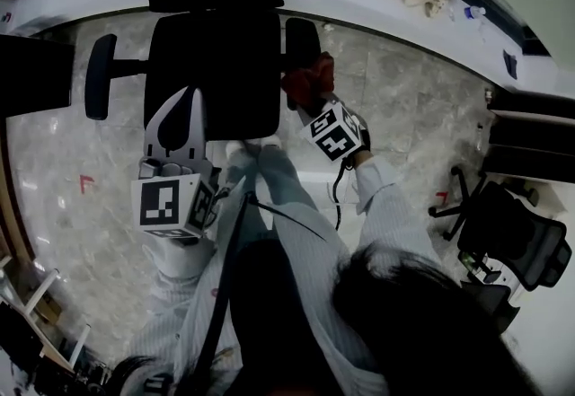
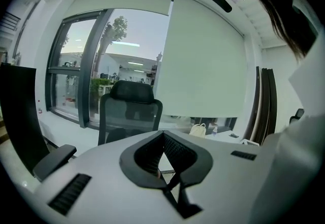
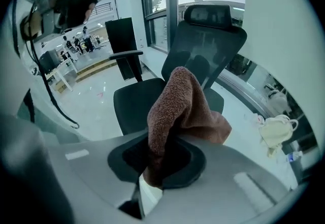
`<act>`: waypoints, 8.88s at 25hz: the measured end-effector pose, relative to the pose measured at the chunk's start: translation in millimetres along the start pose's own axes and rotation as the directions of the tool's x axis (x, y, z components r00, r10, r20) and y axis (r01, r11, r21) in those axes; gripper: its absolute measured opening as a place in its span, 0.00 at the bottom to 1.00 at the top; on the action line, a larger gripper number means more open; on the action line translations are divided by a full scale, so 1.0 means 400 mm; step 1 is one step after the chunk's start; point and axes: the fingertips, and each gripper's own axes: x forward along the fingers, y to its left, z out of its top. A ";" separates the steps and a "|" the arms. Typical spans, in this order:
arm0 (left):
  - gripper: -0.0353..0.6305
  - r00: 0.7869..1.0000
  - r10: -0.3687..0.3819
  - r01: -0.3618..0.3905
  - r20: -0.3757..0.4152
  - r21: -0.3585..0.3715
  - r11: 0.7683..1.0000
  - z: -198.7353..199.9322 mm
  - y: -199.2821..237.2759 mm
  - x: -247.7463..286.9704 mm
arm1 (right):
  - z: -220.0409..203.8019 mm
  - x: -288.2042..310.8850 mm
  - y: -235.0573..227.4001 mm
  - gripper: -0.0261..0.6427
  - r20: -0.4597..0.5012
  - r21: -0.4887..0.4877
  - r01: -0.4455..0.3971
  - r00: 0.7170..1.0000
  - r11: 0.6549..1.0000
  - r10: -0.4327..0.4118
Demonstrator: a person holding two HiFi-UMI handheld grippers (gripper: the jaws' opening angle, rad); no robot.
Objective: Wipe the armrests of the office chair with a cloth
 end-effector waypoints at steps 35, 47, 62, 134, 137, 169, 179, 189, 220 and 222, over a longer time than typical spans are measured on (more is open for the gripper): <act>0.06 0.999 0.038 -0.039 -0.022 -0.028 0.999 -0.034 0.062 -0.008 | 0.028 0.032 -0.018 0.09 -0.007 -0.023 -0.080 0.997 0.997 0.080; 0.06 0.999 0.015 -0.016 -0.033 -0.037 0.999 -0.037 0.004 -0.002 | 0.020 0.022 -0.089 0.09 -0.010 -0.027 -0.042 0.999 0.999 0.041; 0.06 0.987 0.152 -0.154 -0.044 -0.058 0.986 -0.056 0.167 -0.084 | 0.210 0.194 -0.380 0.09 -0.138 0.010 0.188 0.973 0.982 -0.185; 0.06 0.980 -0.179 0.167 0.089 0.120 0.979 0.355 1.164 -0.269 | 1.219 0.024 0.647 0.09 0.612 0.332 0.171 0.709 0.928 -0.350; 0.06 0.983 -0.179 0.175 0.040 0.094 0.980 0.306 1.177 -0.259 | 1.179 0.135 0.676 0.09 0.545 0.310 0.161 0.777 0.937 -0.314; 0.06 0.990 -0.077 0.070 -0.115 -0.058 0.996 0.069 1.336 -0.224 | 1.188 0.762 0.557 0.09 0.115 0.033 0.032 0.993 0.999 -0.036; 0.06 0.990 -0.020 0.009 -0.138 -0.080 0.997 0.048 1.414 -0.233 | 1.273 0.820 0.456 0.09 0.068 0.173 0.061 0.995 0.983 -0.074; 0.06 0.992 -0.086 0.081 -0.092 -0.058 0.995 0.086 1.350 -0.194 | 1.072 0.656 0.809 0.09 0.071 0.112 -0.139 0.989 0.984 0.132; 0.06 0.999 -0.041 0.040 -0.035 -0.043 0.998 0.136 1.347 -0.257 | 1.093 0.660 0.790 0.09 0.015 0.059 -0.151 0.988 0.987 0.150; 0.06 0.998 -0.054 0.053 -0.035 -0.030 0.998 0.138 1.327 -0.253 | 1.042 0.625 0.848 0.09 0.013 0.038 -0.180 0.984 0.983 0.180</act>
